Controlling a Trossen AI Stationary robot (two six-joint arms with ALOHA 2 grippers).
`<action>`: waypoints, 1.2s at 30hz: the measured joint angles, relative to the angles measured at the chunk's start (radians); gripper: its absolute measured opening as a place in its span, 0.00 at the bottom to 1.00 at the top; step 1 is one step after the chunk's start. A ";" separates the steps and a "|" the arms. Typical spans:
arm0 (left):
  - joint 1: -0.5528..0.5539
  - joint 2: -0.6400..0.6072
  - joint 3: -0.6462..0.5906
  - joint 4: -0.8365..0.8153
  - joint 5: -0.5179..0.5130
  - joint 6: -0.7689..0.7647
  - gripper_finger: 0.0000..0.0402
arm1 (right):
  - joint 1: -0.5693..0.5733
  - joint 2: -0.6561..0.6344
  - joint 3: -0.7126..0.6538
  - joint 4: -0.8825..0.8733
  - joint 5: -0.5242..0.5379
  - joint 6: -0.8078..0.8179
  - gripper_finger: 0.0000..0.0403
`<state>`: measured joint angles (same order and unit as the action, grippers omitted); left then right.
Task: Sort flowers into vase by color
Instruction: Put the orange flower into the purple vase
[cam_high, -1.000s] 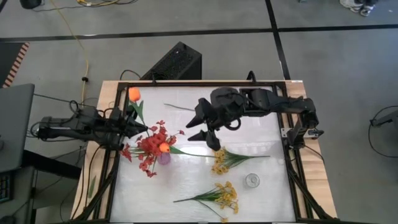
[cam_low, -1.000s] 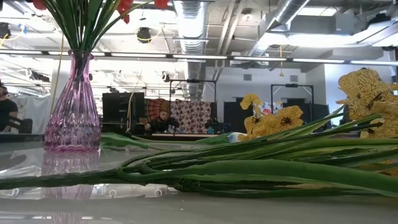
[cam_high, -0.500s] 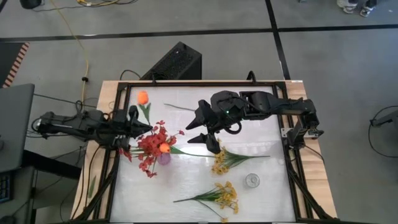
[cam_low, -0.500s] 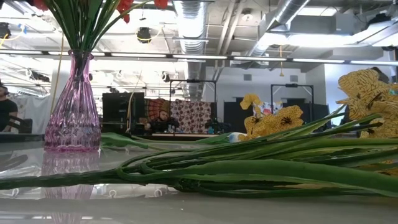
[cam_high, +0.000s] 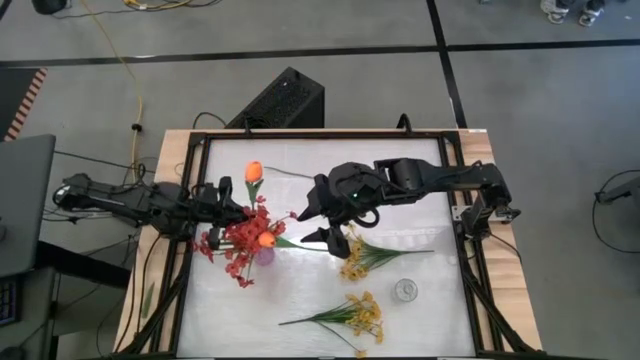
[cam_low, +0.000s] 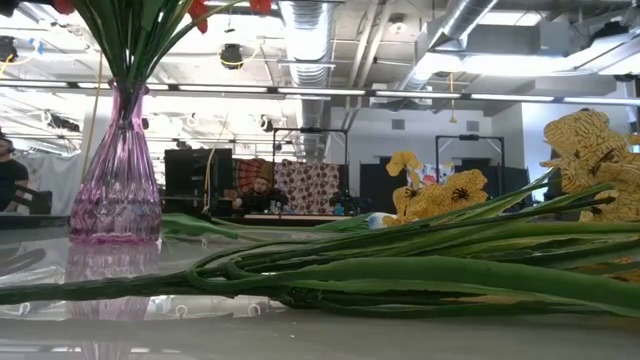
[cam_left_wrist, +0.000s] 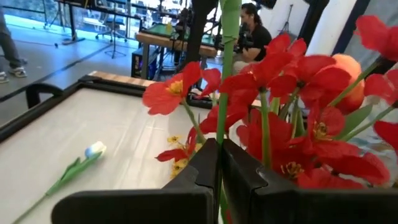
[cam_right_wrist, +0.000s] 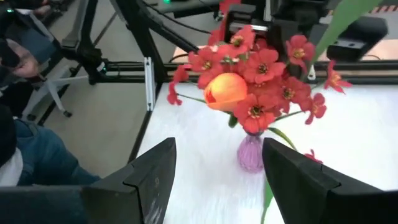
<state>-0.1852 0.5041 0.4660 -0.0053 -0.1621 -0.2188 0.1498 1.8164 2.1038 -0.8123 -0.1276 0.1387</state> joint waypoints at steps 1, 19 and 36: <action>-0.006 0.000 0.000 -0.006 -0.009 0.000 0.00 | 0.000 0.000 0.000 0.001 0.000 0.003 0.66; -0.118 -0.001 -0.113 0.090 -0.114 0.053 0.00 | 0.040 0.004 0.001 0.006 0.073 0.019 0.66; -0.129 -0.046 -0.124 0.128 -0.100 0.183 0.00 | 0.106 0.085 0.003 -0.162 0.081 0.133 0.66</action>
<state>-0.3138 0.4580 0.3417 0.1223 -0.2620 -0.0357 0.2558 1.9016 2.1068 -0.9747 -0.0471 0.2719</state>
